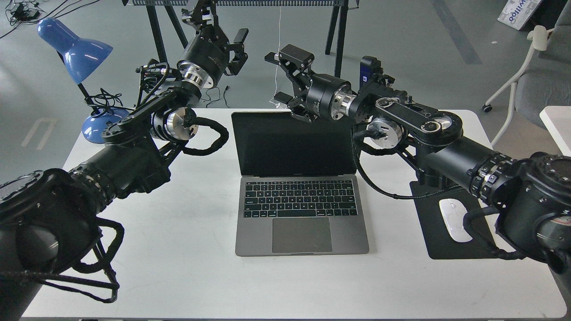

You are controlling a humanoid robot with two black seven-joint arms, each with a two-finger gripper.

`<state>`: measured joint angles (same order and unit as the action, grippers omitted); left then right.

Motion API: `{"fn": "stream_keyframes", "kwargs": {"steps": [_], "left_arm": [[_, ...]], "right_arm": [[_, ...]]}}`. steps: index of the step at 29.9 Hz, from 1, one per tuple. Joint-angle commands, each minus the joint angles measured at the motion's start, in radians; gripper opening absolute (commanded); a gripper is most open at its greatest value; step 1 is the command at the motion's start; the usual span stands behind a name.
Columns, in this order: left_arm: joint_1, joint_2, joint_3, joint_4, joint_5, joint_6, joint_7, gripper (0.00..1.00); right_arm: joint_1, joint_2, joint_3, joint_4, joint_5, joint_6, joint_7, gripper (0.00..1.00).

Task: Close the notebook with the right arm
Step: 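Position the right gripper behind the laptop screen's top edge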

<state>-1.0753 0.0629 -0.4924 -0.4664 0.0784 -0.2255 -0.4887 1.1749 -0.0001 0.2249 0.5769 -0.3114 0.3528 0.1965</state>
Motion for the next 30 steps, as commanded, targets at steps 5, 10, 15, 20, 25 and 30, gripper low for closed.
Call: {"fn": "stream_keyframes", "kwargs": {"steps": [5, 10, 15, 20, 25, 30], "left_arm": [[0.000, 0.000, -0.002, 0.000, 0.000, 0.000, 0.000, 1.00], [0.000, 0.000, -0.002, 0.000, 0.000, 0.000, 0.000, 1.00], [0.000, 0.000, -0.002, 0.000, 0.000, 0.000, 0.000, 1.00], [0.000, -0.002, -0.002, 0.000, 0.000, 0.000, 0.000, 1.00], [0.000, 0.000, -0.002, 0.000, 0.000, 0.000, 0.000, 1.00], [0.000, 0.000, -0.002, 0.000, 0.000, 0.000, 0.000, 1.00]], "right_arm": [[0.000, -0.008, 0.010, 0.024, -0.005, -0.015, 0.000, 1.00], [-0.006, -0.006, 0.062, 0.003, -0.006, -0.092, 0.001, 1.00], [-0.011, 0.000, 0.060, -0.123, -0.006, -0.150, 0.001, 1.00], [-0.005, 0.000, 0.037, -0.222, -0.008, -0.153, -0.002, 1.00], [0.000, 0.000, -0.036, -0.216, -0.006, -0.143, -0.003, 1.00], [0.002, 0.000, -0.087, -0.209, -0.005, -0.140, -0.006, 1.00]]}}
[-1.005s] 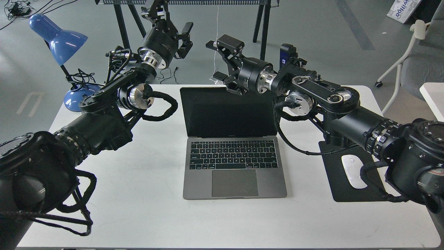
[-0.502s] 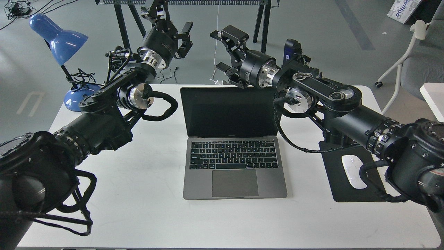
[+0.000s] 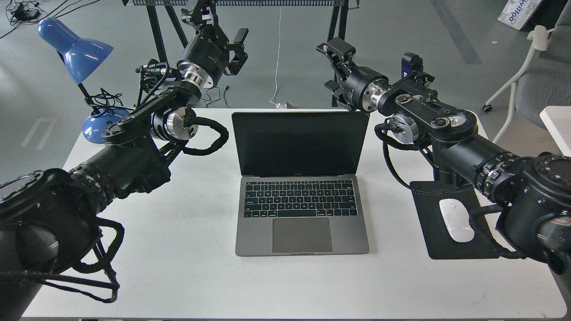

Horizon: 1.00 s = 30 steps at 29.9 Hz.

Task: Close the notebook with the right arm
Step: 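Position the right gripper behind the laptop screen's top edge, then push the laptop screen down toward the keyboard with the right gripper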

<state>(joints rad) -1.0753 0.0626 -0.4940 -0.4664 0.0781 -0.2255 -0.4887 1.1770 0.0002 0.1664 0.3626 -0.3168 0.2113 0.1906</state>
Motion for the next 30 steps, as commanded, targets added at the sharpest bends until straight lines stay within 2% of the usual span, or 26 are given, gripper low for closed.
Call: {"fn": "stream_keyframes", "kwargs": {"steps": [1, 11, 30], "left_arm": [[0.000, 0.000, -0.002, 0.000, 0.000, 0.000, 0.000, 1.00], [0.000, 0.000, 0.000, 0.000, 0.000, 0.000, 0.000, 1.00], [0.000, 0.000, -0.002, 0.000, 0.000, 0.000, 0.000, 1.00]], "right_arm": [[0.000, 0.000, -0.036, 0.012, 0.001, 0.002, 0.000, 1.00], [-0.008, 0.000, -0.068, 0.101, 0.001, 0.023, -0.003, 1.00], [-0.023, -0.298, -0.202, 0.576, -0.001, 0.040, -0.003, 1.00]]}}
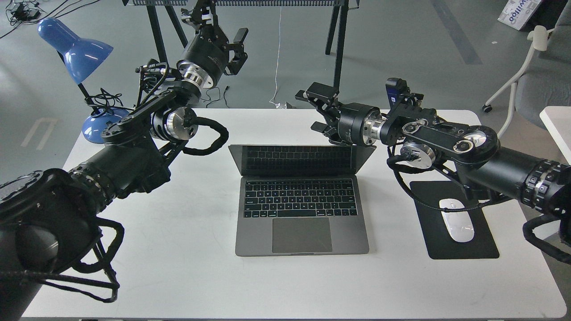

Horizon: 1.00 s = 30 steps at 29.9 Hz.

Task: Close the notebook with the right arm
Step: 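Push the laptop screen down toward the keyboard with the right gripper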

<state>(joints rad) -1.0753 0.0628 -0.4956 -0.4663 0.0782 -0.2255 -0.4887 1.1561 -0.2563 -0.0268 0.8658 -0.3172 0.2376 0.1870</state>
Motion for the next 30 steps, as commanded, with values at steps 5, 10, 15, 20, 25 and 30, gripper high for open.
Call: {"fn": "stream_keyframes", "kwargs": {"steps": [5, 10, 15, 20, 25, 30], "left_arm": [[0.000, 0.000, 0.000, 0.000, 0.000, 0.000, 0.000, 1.00], [0.000, 0.000, -0.001, 0.000, 0.000, 0.000, 0.000, 1.00], [0.000, 0.000, -0.001, 0.000, 0.000, 0.000, 0.000, 1.00], [0.000, 0.000, -0.001, 0.000, 0.000, 0.000, 0.000, 1.00], [0.000, 0.000, -0.001, 0.000, 0.000, 0.000, 0.000, 1.00], [0.000, 0.000, -0.001, 0.000, 0.000, 0.000, 0.000, 1.00]], "right_arm": [[-0.019, -0.083, -0.010, 0.146, -0.002, 0.034, 0.000, 1.00], [-0.059, -0.101, -0.030, 0.199, -0.003, 0.034, 0.000, 1.00], [-0.097, -0.101, -0.056, 0.225, -0.003, 0.034, 0.000, 1.00], [-0.150, -0.093, -0.058, 0.225, -0.006, 0.032, -0.001, 1.00], [-0.202, -0.093, -0.059, 0.223, -0.049, 0.032, 0.000, 1.00], [-0.234, -0.093, -0.059, 0.216, -0.069, 0.029, -0.001, 1.00]]}}
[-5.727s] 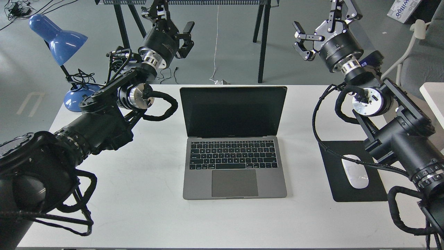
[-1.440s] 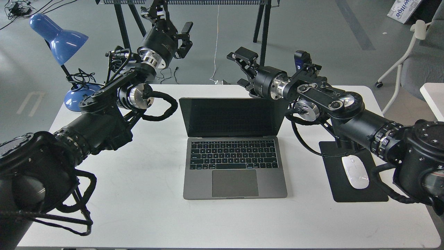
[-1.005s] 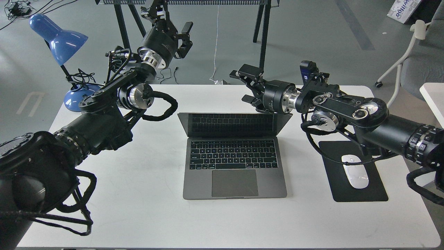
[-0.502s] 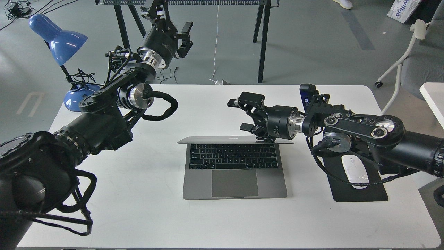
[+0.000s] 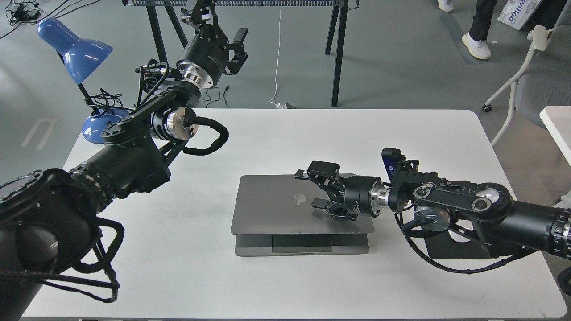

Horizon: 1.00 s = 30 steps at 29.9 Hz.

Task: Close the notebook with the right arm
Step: 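Push the laptop screen down toward the keyboard with the right gripper, then rest the right gripper on the closed laptop lid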

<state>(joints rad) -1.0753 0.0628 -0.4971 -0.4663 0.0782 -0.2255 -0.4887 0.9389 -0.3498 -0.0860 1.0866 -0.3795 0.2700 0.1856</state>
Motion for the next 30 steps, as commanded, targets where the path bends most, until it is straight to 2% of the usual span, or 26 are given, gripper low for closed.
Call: {"fn": "stream_keyframes", "kwargs": {"steps": [1, 15, 22, 30], "left_arm": [[0.000, 0.000, 0.000, 0.000, 0.000, 0.000, 0.000, 1.00], [0.000, 0.000, 0.000, 0.000, 0.000, 0.000, 0.000, 1.00], [0.000, 0.000, 0.000, 0.000, 0.000, 0.000, 0.000, 1.00], [0.000, 0.000, 0.000, 0.000, 0.000, 0.000, 0.000, 1.00]], "right_arm": [[-0.025, 0.002, -0.001, -0.008, -0.009, -0.003, 0.000, 1.00], [-0.095, 0.057, -0.001, -0.102, -0.039, -0.020, 0.000, 1.00], [-0.075, 0.060, 0.023, -0.088, -0.032, -0.012, 0.003, 1.00], [0.015, 0.009, 0.313, -0.082, -0.030, -0.009, 0.002, 1.00]]}}
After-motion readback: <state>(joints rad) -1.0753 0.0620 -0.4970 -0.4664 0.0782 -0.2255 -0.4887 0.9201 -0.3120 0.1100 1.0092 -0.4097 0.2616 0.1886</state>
